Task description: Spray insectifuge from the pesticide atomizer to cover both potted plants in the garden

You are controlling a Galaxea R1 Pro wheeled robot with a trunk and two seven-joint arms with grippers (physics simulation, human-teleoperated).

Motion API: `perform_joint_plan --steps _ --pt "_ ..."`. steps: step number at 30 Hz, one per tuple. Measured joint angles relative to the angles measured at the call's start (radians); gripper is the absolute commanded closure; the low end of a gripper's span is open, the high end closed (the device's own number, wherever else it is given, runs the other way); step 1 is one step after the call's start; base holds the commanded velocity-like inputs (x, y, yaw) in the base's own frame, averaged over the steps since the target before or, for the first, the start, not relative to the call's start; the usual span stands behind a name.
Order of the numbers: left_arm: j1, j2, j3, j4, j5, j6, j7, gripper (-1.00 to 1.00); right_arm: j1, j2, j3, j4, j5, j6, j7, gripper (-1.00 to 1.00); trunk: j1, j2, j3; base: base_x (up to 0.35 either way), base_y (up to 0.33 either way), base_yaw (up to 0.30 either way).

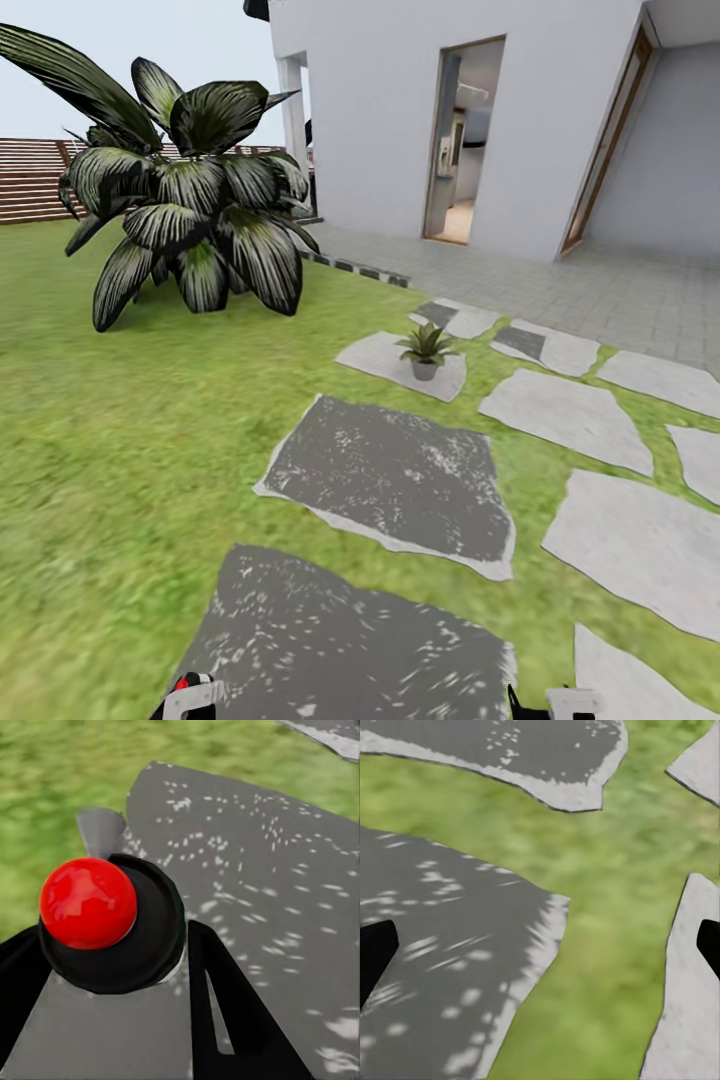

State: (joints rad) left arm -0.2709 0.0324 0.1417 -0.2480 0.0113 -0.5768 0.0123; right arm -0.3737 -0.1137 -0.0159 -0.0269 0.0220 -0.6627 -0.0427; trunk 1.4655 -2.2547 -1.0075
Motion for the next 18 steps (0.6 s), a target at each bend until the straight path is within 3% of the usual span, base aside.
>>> perform_joint_plan --steps 5,18 --pt "0.000 0.000 0.000 0.001 0.000 0.000 0.000 1.00 0.000 0.000 0.000 0.000 0.000 0.000 0.000 -1.00 0.000 0.000 0.000 0.290 0.201 -0.126" --pt "0.000 0.000 0.000 0.001 0.000 0.000 0.000 1.00 0.000 0.000 0.000 0.000 0.000 0.000 0.000 -1.00 0.000 0.000 0.000 0.289 0.207 -0.256"
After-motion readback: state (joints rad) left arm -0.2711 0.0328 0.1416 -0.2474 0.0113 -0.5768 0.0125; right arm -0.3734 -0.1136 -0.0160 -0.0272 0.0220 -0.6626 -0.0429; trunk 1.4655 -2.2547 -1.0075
